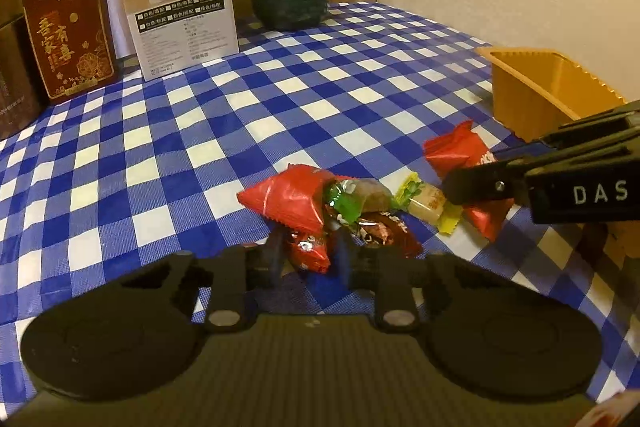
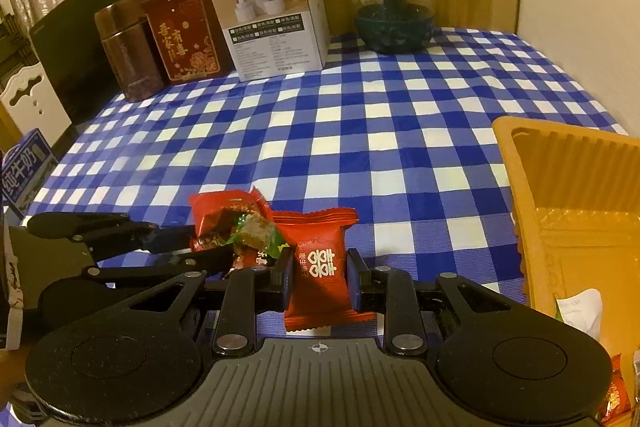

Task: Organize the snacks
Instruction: 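Grasp a small dark red candy with the left gripper while the right holds the red packet, then carry both candies over the orange tray with both grippers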

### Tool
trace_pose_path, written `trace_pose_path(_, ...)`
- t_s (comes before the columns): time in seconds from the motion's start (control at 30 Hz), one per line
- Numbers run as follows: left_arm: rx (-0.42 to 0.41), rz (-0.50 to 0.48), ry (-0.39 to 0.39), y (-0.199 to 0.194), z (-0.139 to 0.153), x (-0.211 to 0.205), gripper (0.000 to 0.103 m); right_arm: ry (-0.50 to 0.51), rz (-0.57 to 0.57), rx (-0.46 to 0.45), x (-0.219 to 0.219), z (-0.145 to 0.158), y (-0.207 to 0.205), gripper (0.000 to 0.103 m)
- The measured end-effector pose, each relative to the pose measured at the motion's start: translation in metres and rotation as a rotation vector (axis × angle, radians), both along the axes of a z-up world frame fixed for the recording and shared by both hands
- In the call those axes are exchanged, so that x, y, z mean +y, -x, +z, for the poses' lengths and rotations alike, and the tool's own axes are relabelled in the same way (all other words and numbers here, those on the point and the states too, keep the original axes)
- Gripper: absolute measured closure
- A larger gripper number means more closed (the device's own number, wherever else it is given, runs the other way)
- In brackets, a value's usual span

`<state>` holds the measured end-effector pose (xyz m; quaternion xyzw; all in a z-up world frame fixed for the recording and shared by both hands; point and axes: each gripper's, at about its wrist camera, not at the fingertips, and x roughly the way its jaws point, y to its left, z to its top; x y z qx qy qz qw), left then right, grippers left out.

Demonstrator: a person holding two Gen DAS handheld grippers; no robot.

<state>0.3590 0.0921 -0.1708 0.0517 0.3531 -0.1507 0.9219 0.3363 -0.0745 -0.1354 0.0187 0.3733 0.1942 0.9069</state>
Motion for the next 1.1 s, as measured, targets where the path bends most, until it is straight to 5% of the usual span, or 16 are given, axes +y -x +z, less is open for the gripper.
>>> trace_pose_path(0.47,0.107,0.148,0.04,0.032,0.021,0.004,0.084,-0.022,0.018,-0.005,0.0,0.007,0.018,0.076)
trace_pose_path(1.1,0.004,0.277,0.093,0.137,0.083,-0.017,0.084,-0.009,0.05,-0.067,-0.017,0.038,0.12,0.076)
